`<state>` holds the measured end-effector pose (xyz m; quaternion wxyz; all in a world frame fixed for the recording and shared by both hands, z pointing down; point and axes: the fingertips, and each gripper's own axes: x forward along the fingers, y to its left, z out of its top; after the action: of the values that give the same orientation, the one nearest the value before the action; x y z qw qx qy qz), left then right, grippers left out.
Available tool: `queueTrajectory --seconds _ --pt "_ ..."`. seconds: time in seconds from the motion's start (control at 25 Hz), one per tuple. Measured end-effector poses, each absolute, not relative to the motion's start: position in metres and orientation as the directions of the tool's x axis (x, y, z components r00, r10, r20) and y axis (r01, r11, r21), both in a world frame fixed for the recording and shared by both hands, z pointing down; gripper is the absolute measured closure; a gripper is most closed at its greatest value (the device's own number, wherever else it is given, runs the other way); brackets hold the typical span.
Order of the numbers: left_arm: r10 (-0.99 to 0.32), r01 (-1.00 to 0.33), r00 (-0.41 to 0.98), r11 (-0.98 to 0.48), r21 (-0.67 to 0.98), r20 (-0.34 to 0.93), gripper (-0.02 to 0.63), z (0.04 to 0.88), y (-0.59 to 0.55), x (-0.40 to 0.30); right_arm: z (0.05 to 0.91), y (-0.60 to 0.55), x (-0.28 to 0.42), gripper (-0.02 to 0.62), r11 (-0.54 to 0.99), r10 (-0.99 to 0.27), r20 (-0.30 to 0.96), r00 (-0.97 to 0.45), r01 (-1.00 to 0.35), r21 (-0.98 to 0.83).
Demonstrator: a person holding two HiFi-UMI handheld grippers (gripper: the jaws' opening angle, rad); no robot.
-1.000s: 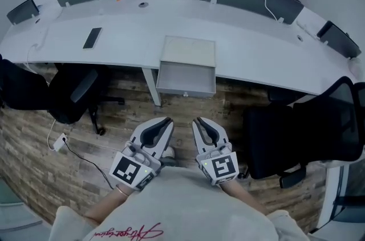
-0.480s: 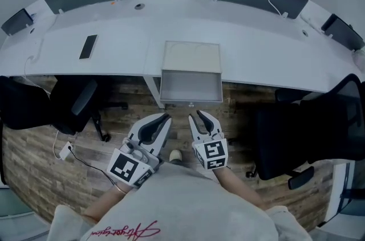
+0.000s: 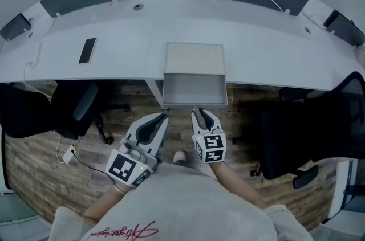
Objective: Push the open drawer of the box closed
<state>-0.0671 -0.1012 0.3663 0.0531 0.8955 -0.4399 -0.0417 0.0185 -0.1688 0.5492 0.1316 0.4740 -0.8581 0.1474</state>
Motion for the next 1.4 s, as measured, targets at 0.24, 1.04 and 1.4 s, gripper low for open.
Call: queueTrajectory --seconds 0.24,1.04,1.4 --pt "-0.790 -0.782 0.612 -0.609 0.136 -0.018 0.569 0.370 -0.105 -0.070 0.560 -0.173 0.016 0.508 0.480 -0.772 0.391 -0.501 -0.863 -0.158" --pt "-0.783 -0.770 0.621 -0.619 0.153 -0.039 0.569 0.368 -0.121 -0.071 0.557 -0.177 0.016 0.523 0.462 -0.782 0.411 -0.468 -0.879 -0.121" --pt "-0.783 -0.770 0.620 -0.620 0.151 -0.054 0.569 0.364 -0.122 -0.072 0.557 -0.176 0.017 0.523 0.455 -0.782 0.415 -0.466 -0.880 -0.132"
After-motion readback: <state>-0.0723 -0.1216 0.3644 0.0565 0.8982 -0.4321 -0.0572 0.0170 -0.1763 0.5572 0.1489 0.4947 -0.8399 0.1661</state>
